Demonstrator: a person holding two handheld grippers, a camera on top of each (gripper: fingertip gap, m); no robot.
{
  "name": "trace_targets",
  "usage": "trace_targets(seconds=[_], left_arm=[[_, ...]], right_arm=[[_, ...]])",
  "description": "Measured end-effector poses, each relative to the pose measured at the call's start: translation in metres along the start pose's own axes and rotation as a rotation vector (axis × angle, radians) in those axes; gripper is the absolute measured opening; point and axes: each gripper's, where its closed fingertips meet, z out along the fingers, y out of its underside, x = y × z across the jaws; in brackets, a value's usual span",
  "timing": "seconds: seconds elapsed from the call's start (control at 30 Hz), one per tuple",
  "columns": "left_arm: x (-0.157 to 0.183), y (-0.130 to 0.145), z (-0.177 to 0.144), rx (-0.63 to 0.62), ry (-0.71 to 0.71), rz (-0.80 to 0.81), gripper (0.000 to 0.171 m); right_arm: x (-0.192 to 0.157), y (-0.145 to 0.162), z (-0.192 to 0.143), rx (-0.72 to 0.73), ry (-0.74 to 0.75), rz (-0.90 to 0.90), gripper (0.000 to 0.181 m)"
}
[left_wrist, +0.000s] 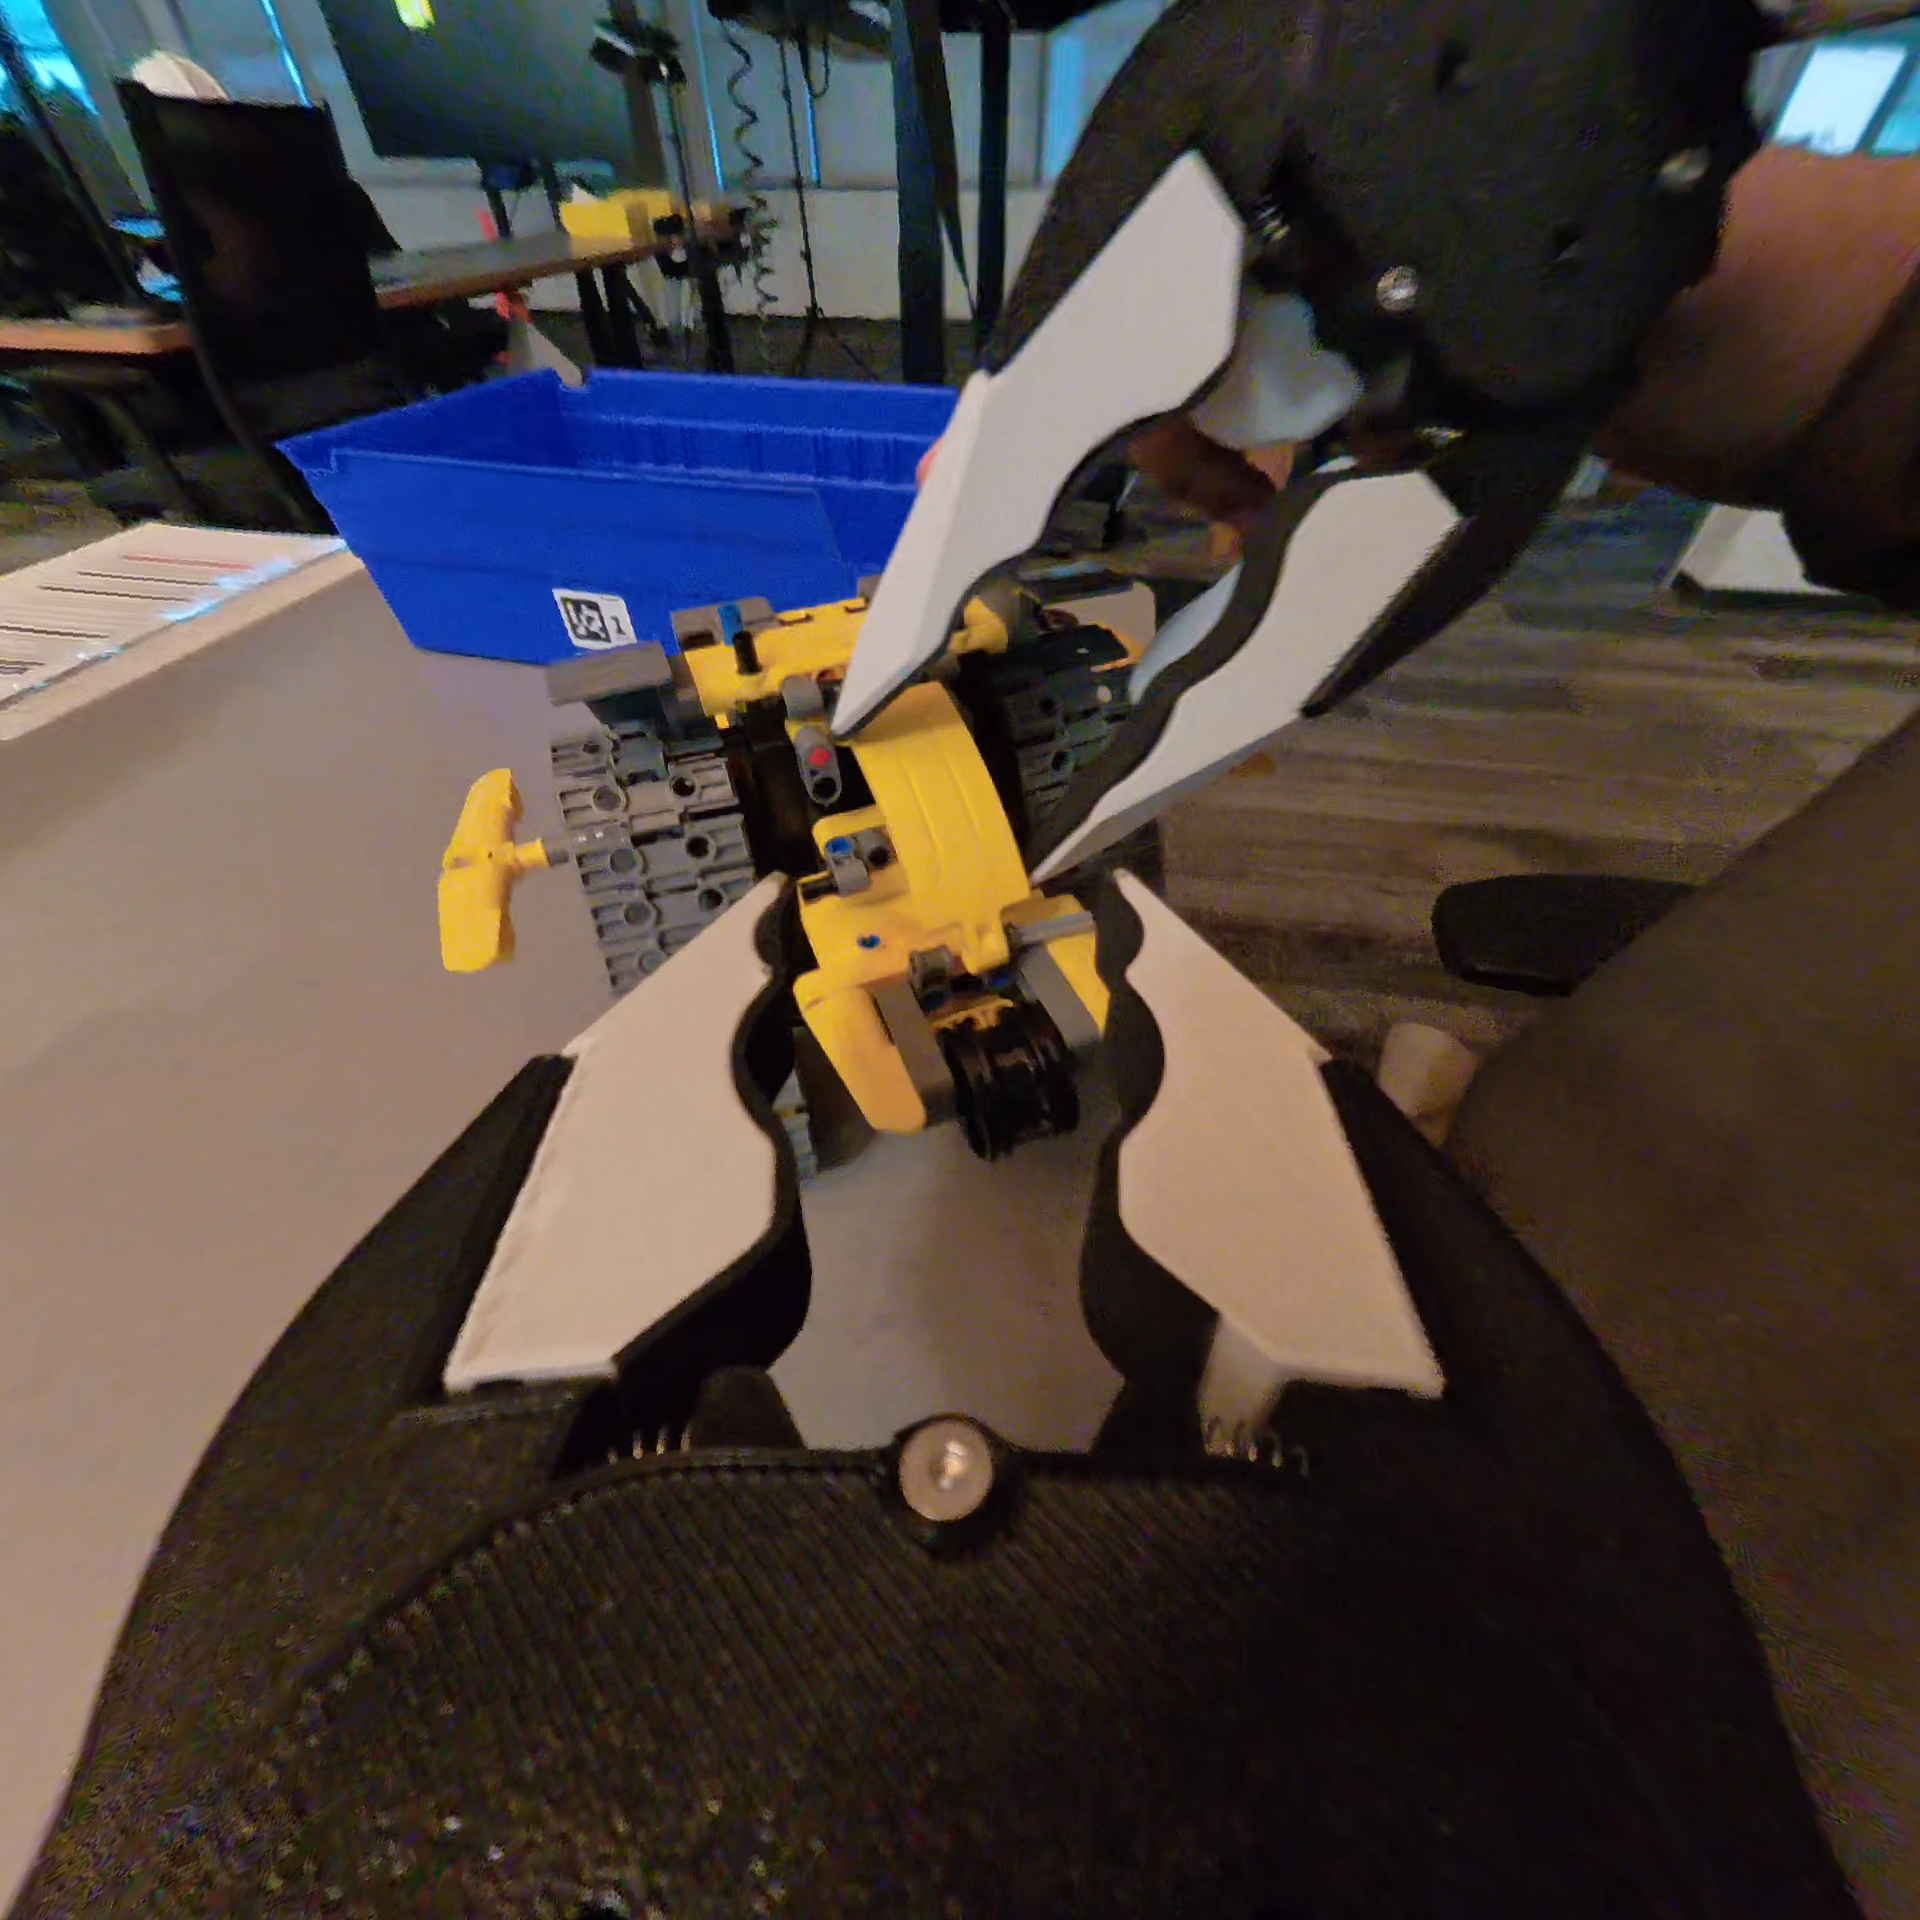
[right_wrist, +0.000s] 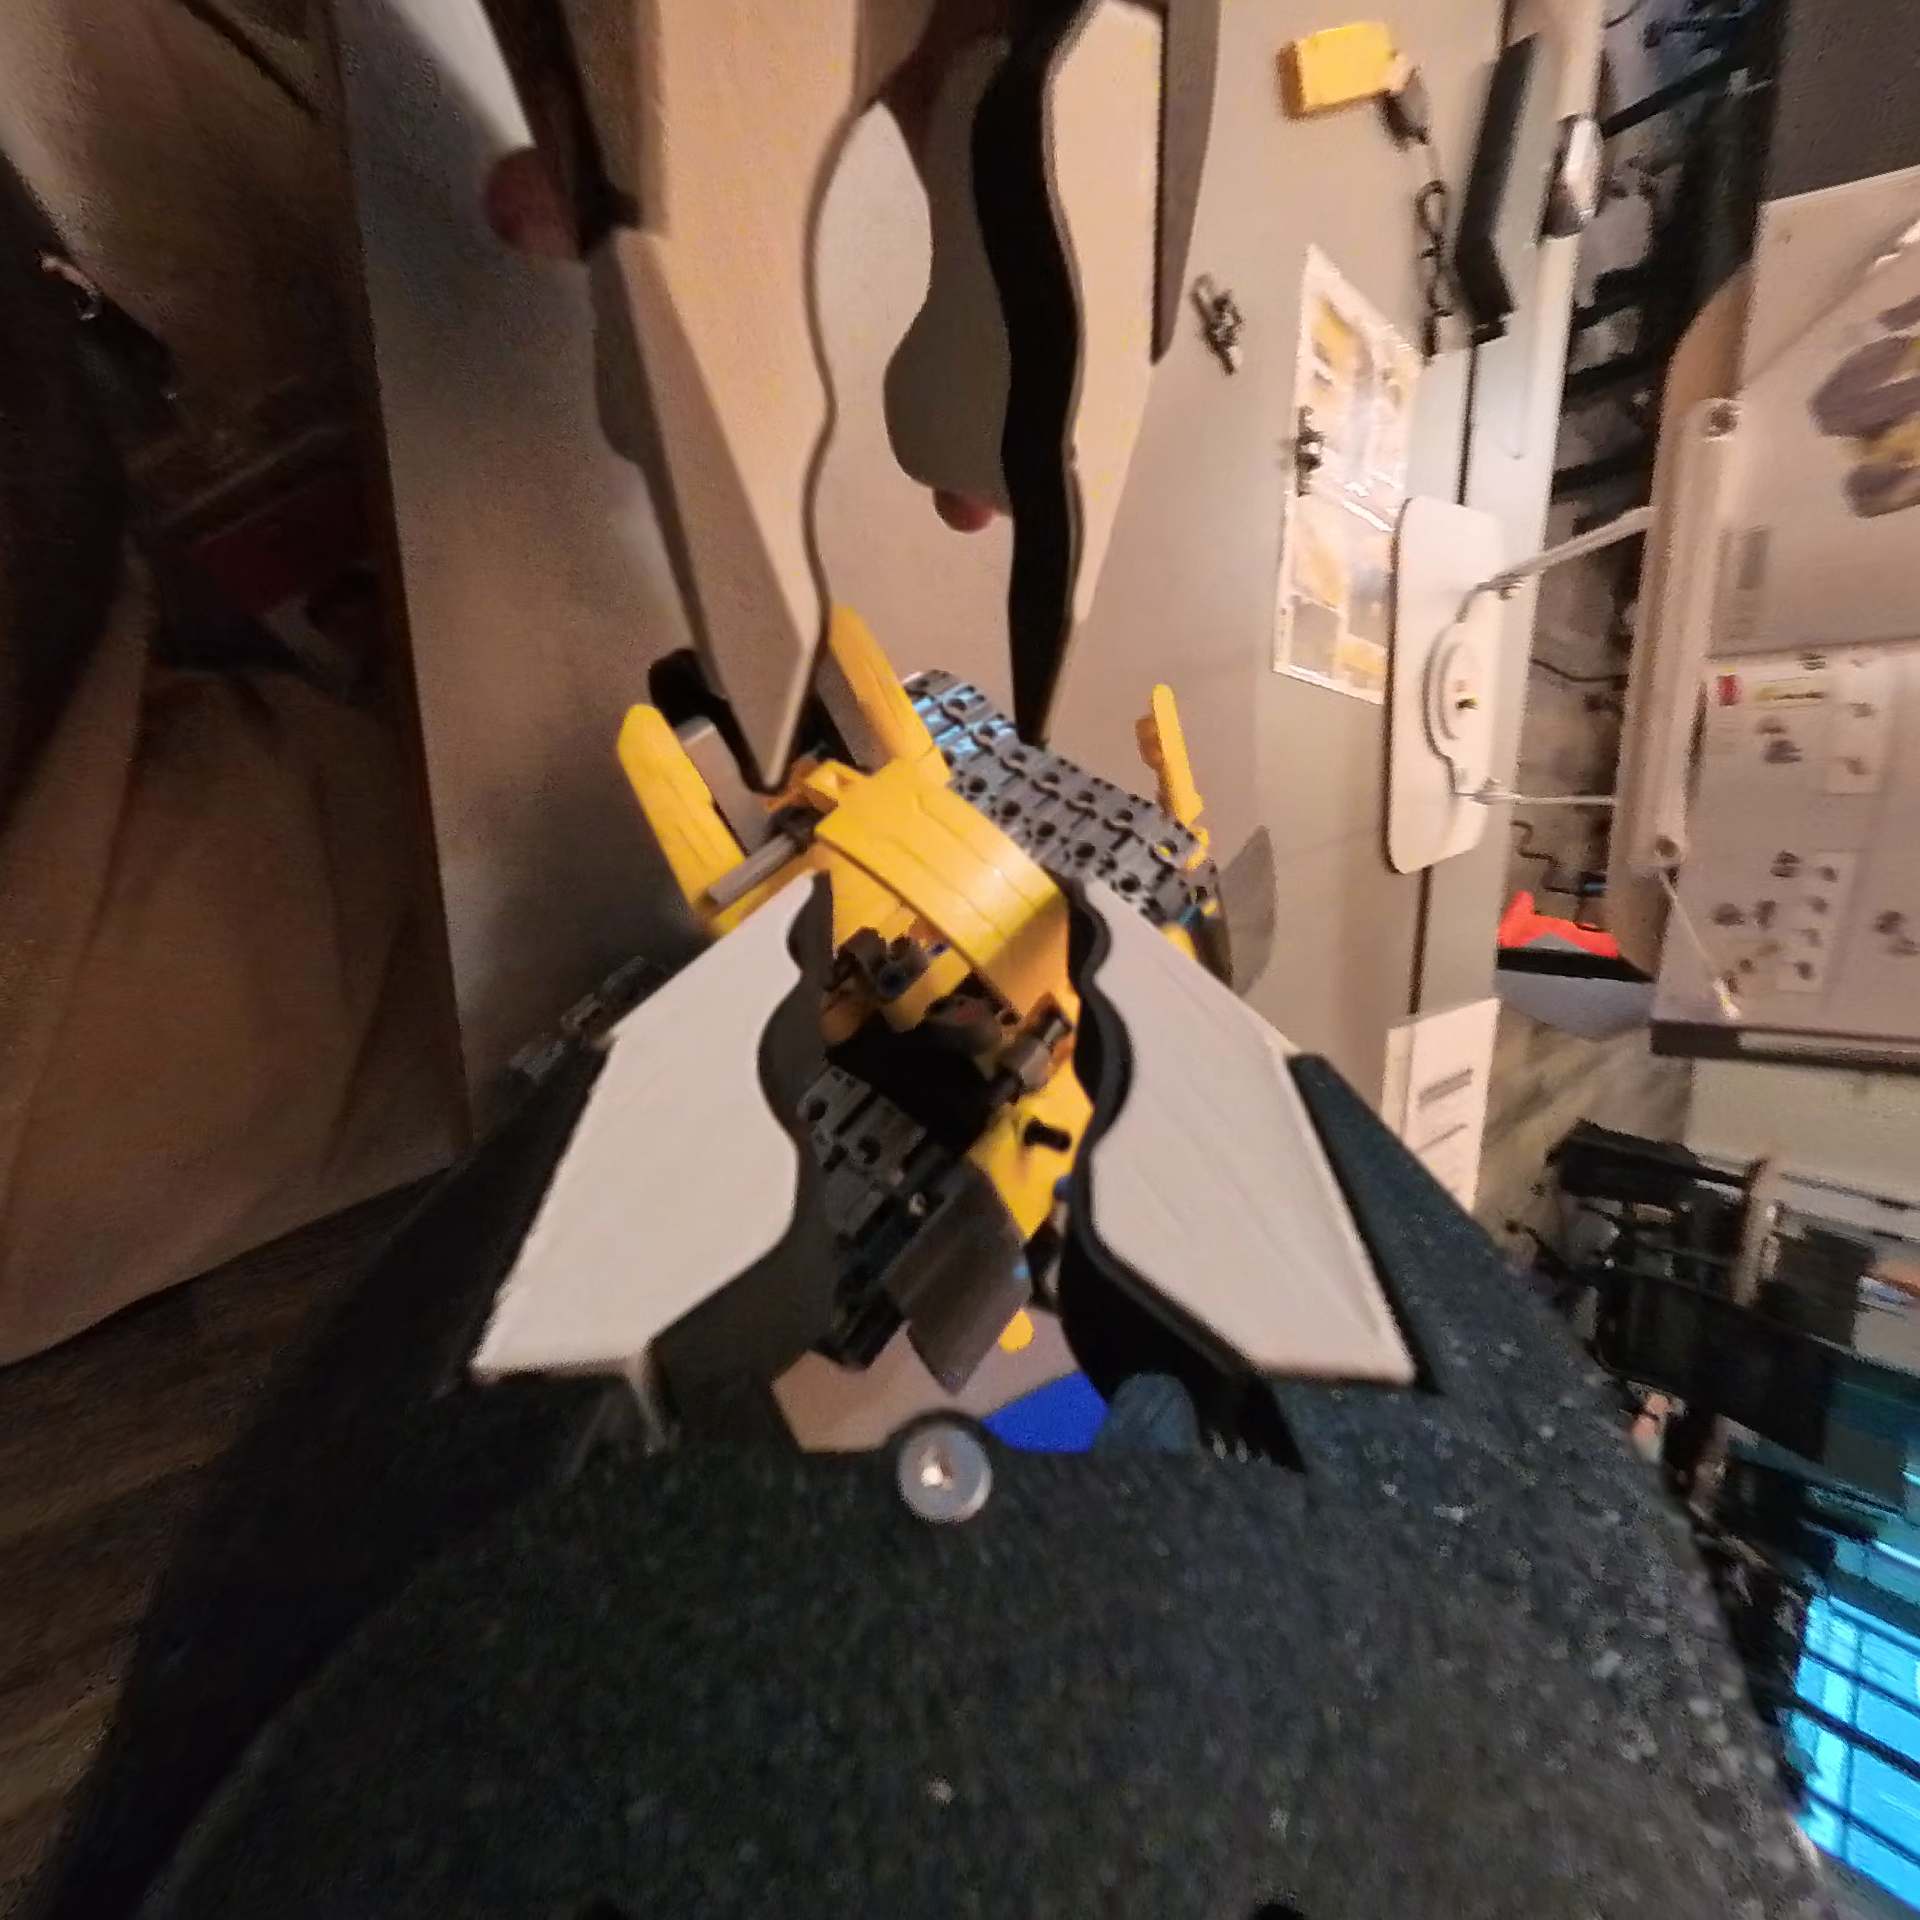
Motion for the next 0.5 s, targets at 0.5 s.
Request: trace_targets(seconds=[0.5], left_arm=[[0.011, 0.027, 0.011, -0.172, 0.406, 0.053, 0.032]], right_arm=[[-0.034, -0.015, -0.028, 0.444, 0.354, 0.916, 0.018]])
